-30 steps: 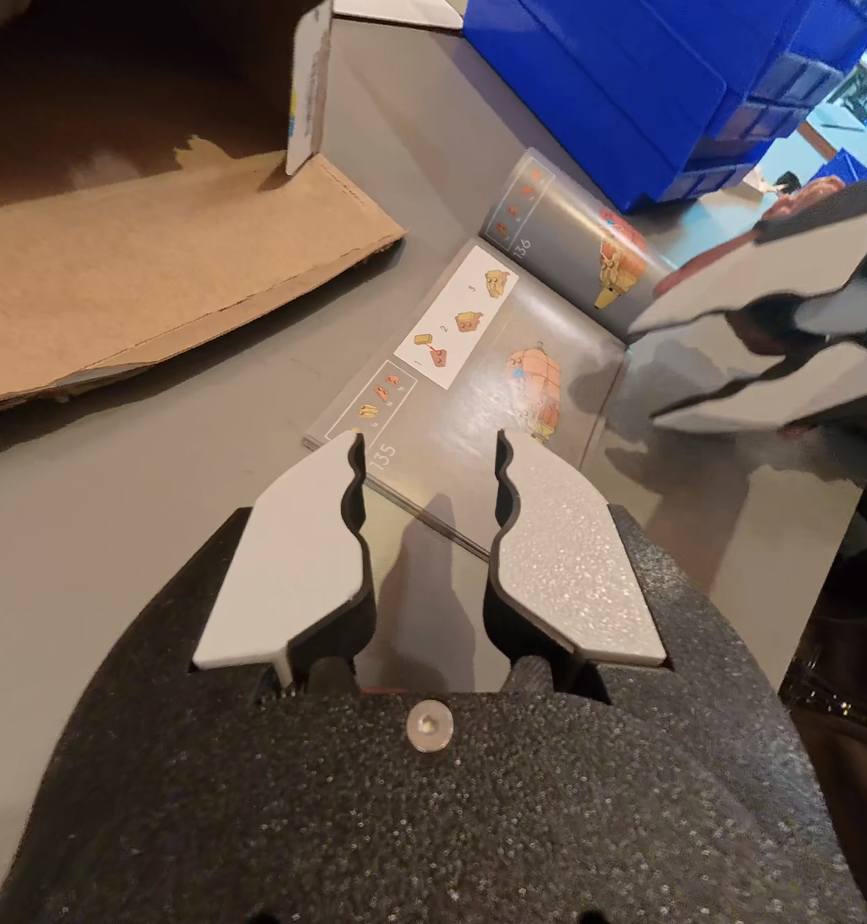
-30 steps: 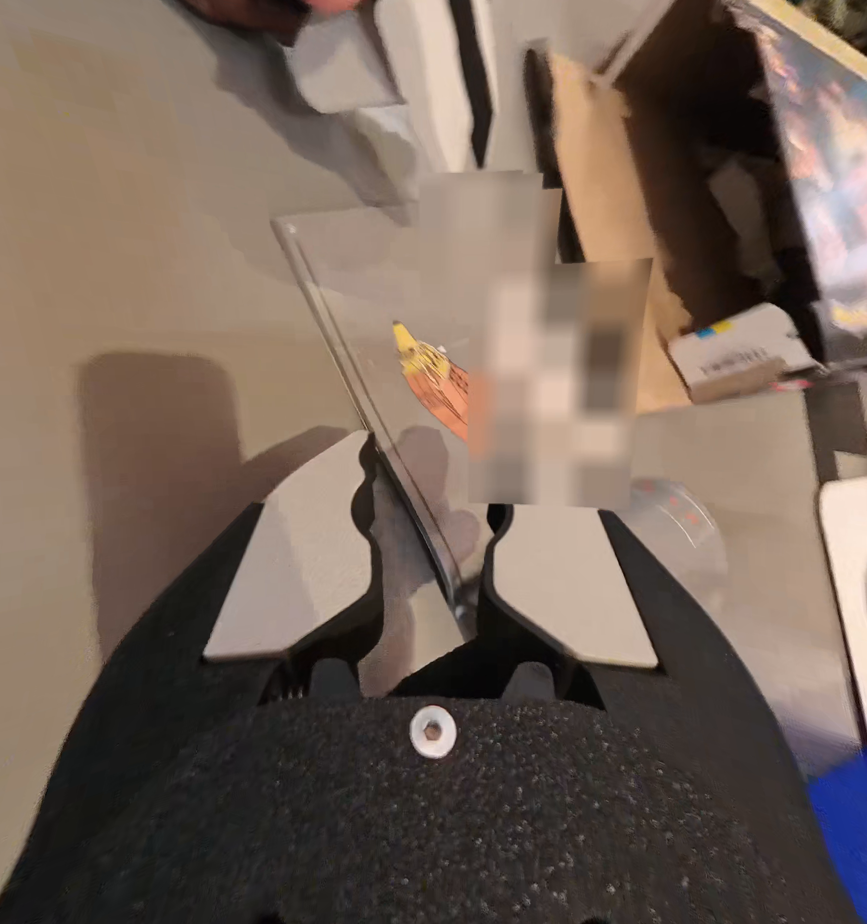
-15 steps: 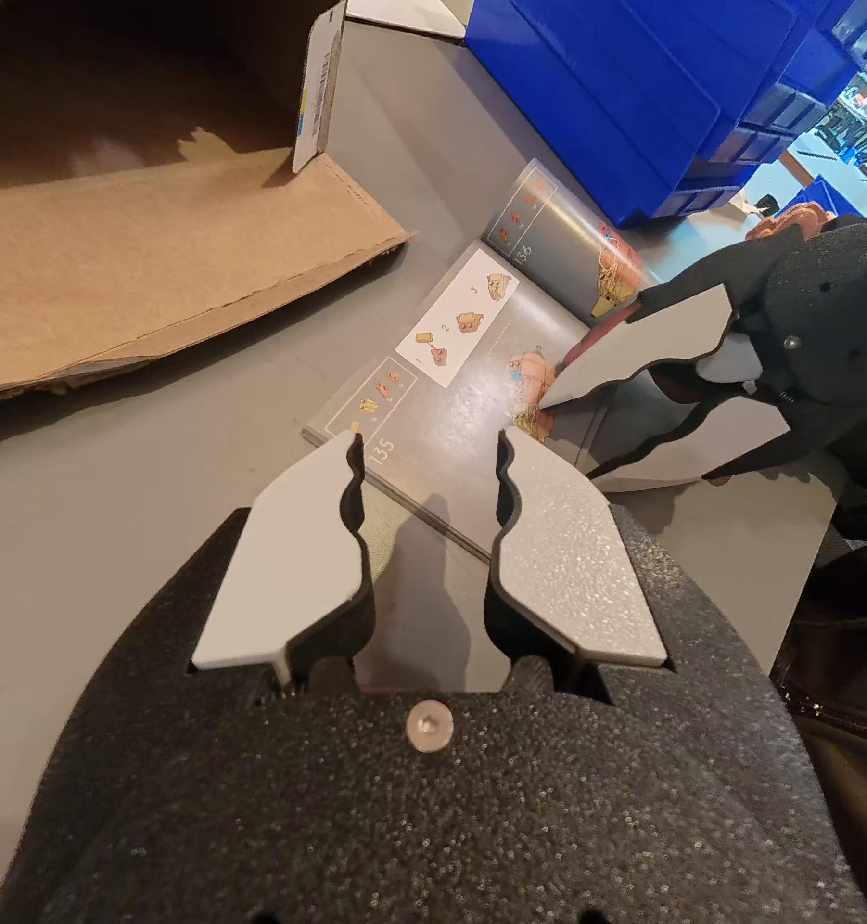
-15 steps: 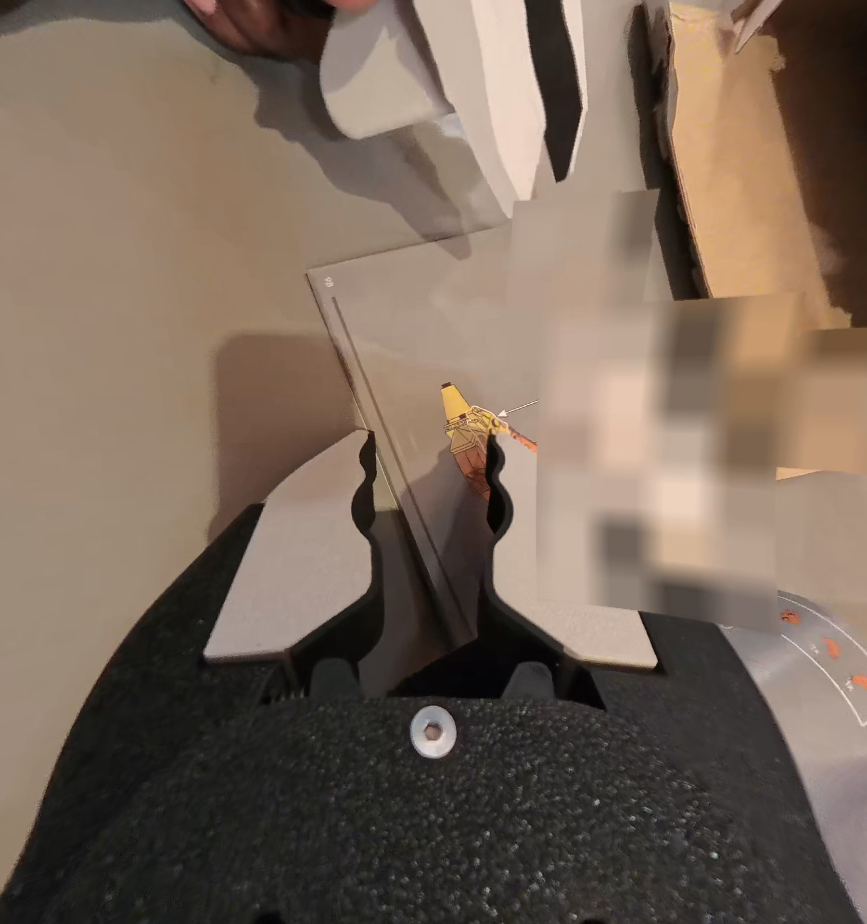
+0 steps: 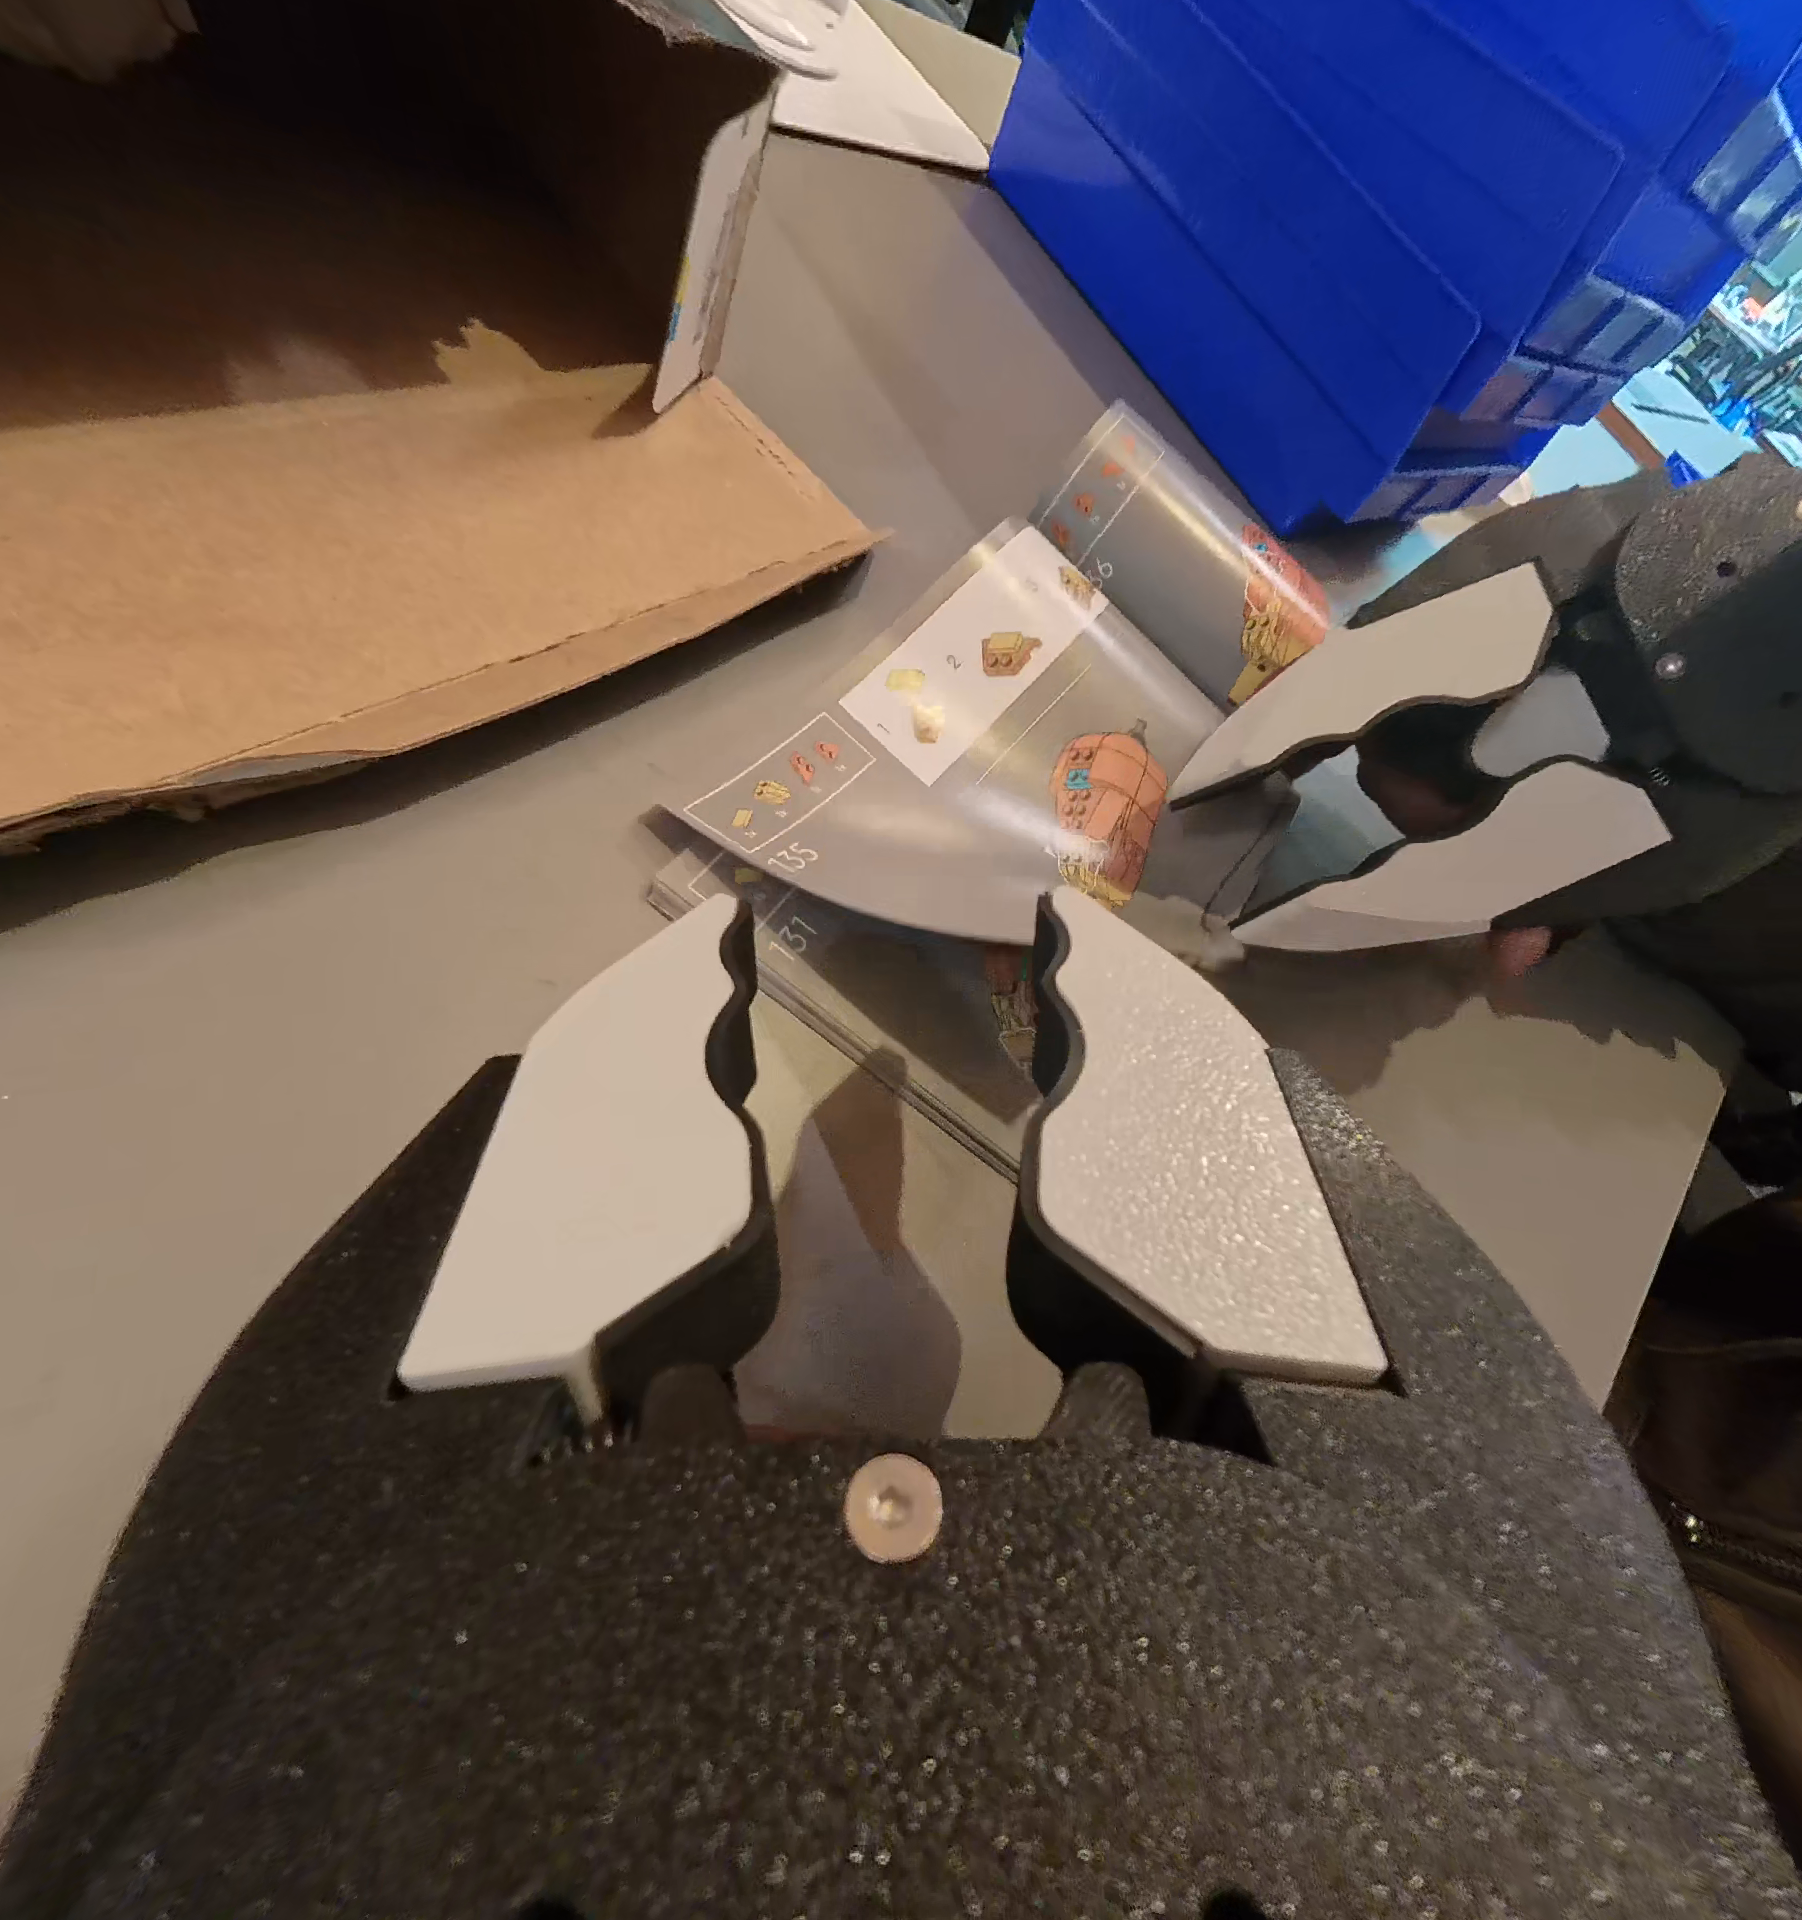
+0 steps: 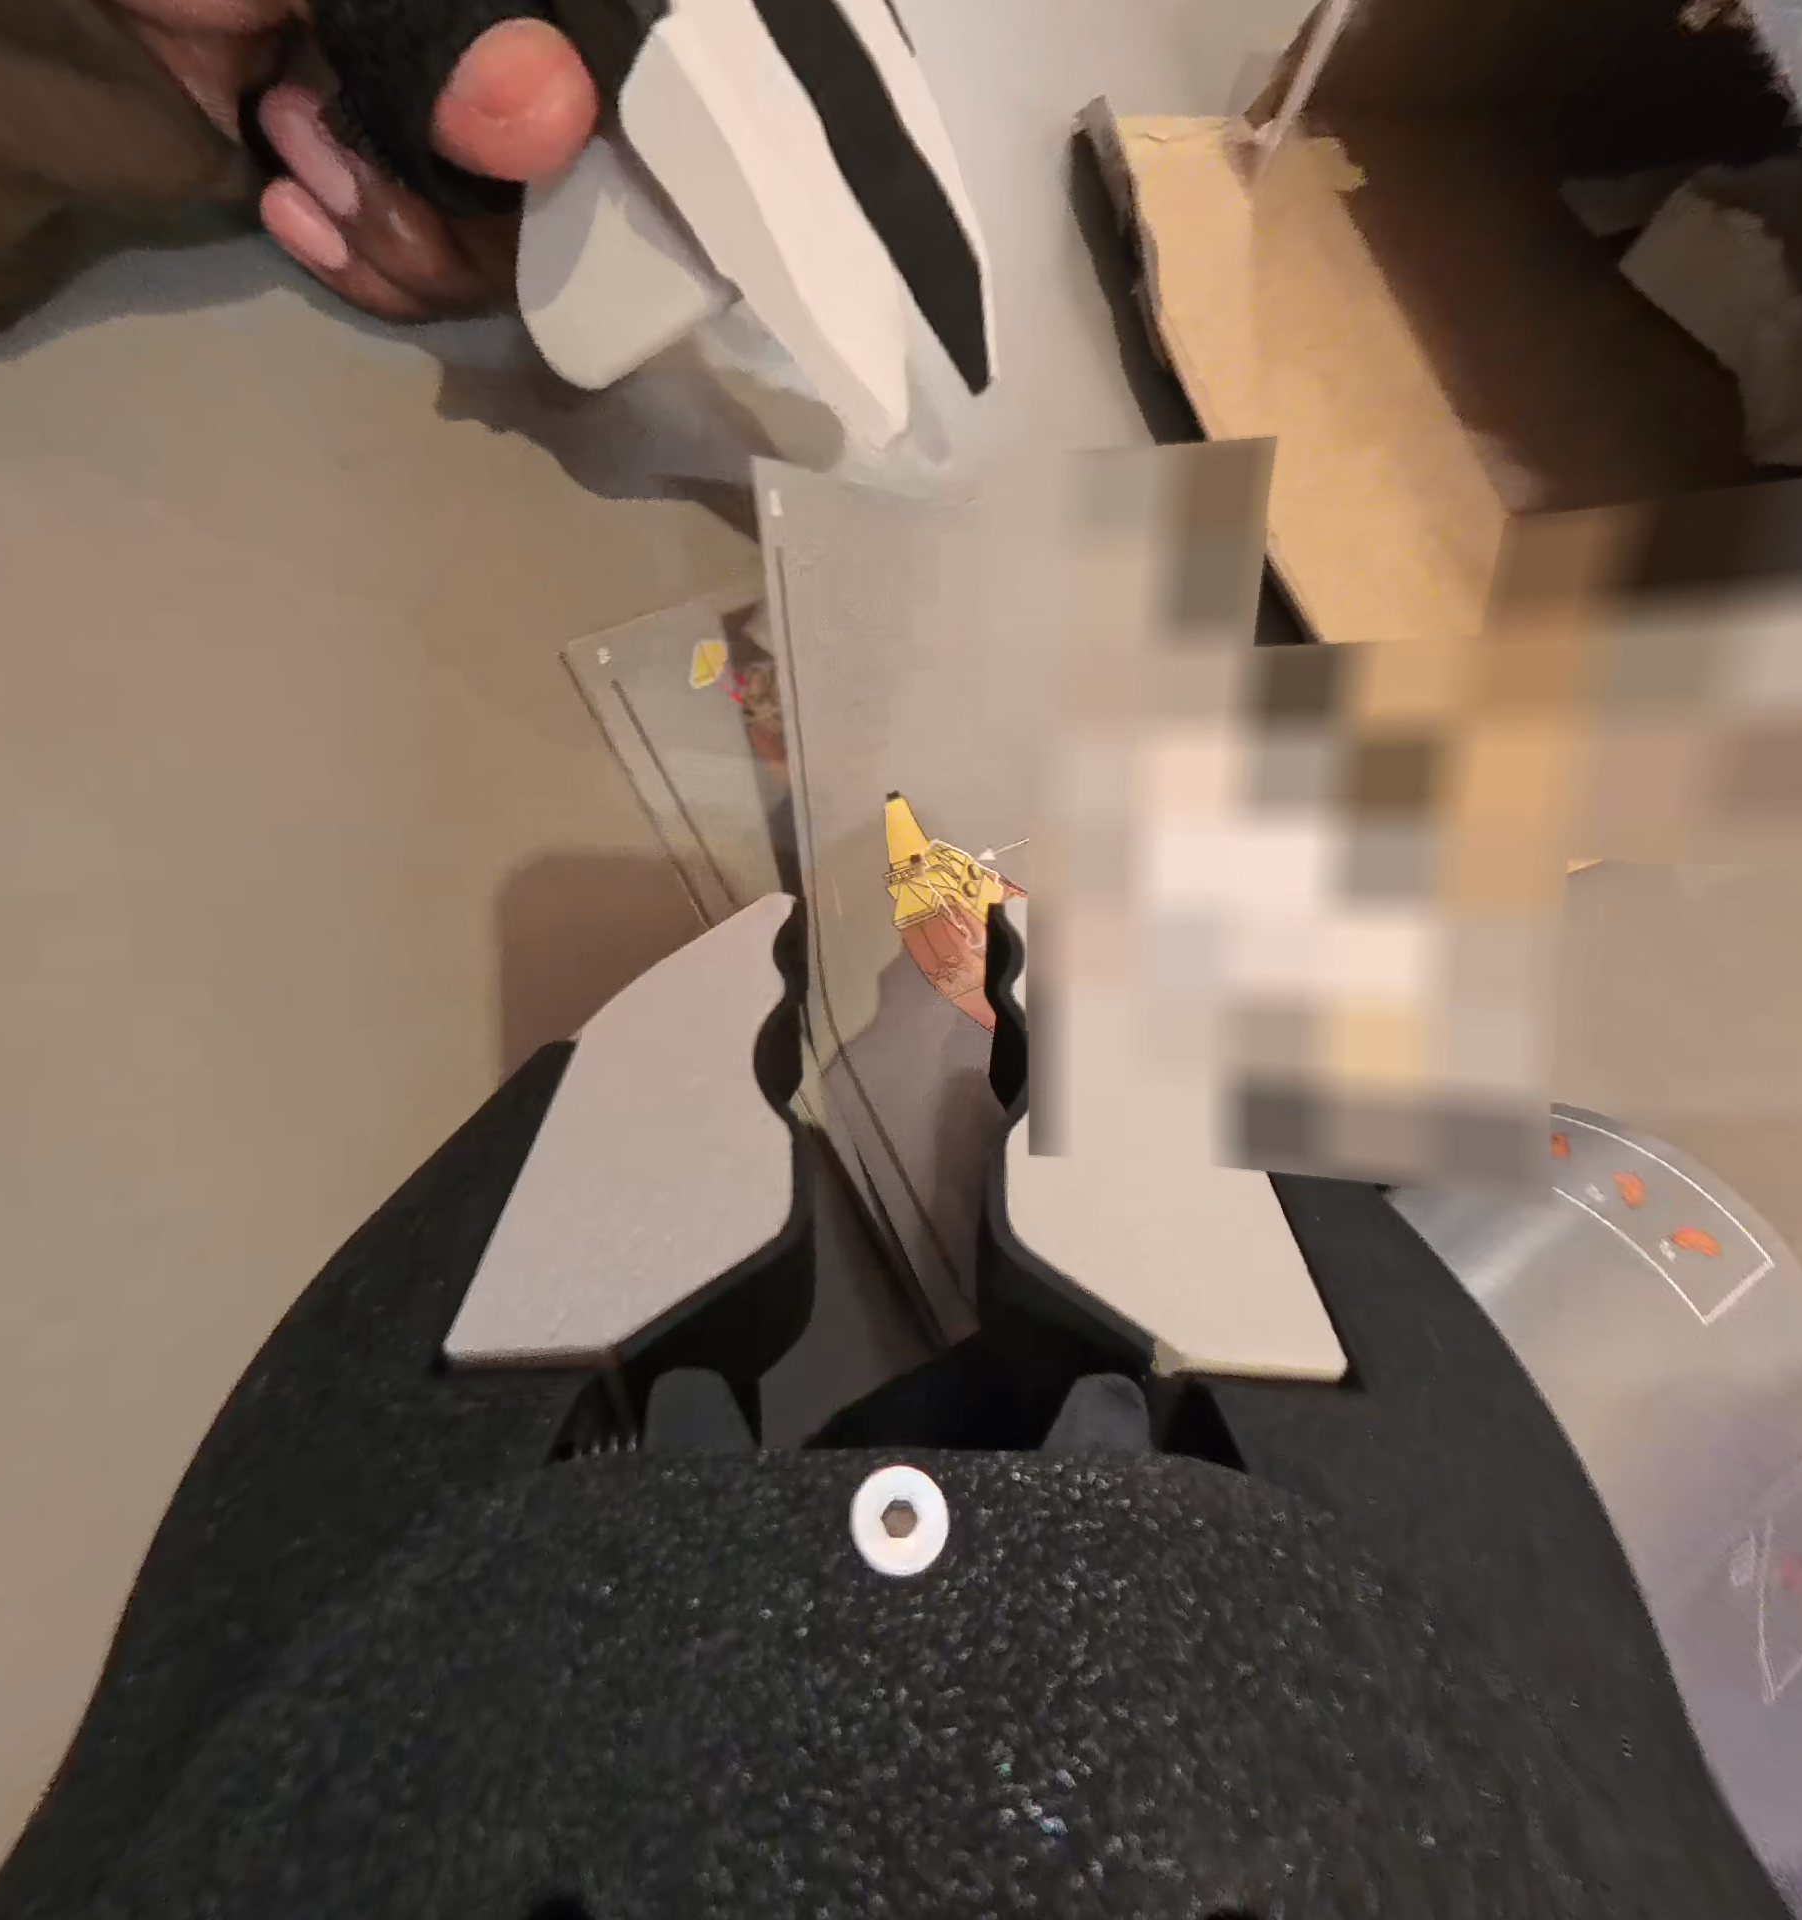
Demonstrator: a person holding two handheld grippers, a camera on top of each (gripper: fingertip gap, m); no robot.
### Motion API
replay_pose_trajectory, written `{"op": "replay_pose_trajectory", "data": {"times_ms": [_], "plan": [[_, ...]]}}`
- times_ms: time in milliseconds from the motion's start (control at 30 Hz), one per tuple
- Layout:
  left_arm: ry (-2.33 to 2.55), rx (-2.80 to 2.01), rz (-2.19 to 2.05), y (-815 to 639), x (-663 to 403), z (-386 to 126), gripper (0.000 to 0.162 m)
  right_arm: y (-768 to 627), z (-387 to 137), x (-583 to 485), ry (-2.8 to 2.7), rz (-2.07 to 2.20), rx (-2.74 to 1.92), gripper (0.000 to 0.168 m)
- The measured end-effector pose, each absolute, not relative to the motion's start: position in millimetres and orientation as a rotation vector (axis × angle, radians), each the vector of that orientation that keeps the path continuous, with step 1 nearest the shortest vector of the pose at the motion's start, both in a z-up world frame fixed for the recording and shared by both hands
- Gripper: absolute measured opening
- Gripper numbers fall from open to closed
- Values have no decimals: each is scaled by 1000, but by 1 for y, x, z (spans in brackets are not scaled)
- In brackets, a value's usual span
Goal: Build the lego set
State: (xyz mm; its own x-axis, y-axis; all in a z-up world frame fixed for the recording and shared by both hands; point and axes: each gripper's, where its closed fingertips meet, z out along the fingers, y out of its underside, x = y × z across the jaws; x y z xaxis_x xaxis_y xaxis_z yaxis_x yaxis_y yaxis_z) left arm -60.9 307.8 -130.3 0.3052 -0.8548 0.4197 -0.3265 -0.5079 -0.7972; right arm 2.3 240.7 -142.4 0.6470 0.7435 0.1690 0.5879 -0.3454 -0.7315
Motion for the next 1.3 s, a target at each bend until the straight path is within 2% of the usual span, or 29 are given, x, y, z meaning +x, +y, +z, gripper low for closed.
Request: {"op": "replay_pose_trajectory", "data": {"times_ms": [33, 367, 900, 1300], "plan": [[1028, -1987, -1170, 309, -62, -129, 51, 242, -140, 4, -1007, 247, -2059, 30], [1014, -1984, -1178, 311, -62, -128, 51, 239, -133, 10, -758, 376, -2081, 1], [1143, -1983, -1101, 298, -56, -136, 51, 241, -120, 26, -553, 435, -2058, 0], [1161, -1990, -1071, 297, -55, -138, 51, 209, -96, 118, 34, 473, -1927, 0]]}}
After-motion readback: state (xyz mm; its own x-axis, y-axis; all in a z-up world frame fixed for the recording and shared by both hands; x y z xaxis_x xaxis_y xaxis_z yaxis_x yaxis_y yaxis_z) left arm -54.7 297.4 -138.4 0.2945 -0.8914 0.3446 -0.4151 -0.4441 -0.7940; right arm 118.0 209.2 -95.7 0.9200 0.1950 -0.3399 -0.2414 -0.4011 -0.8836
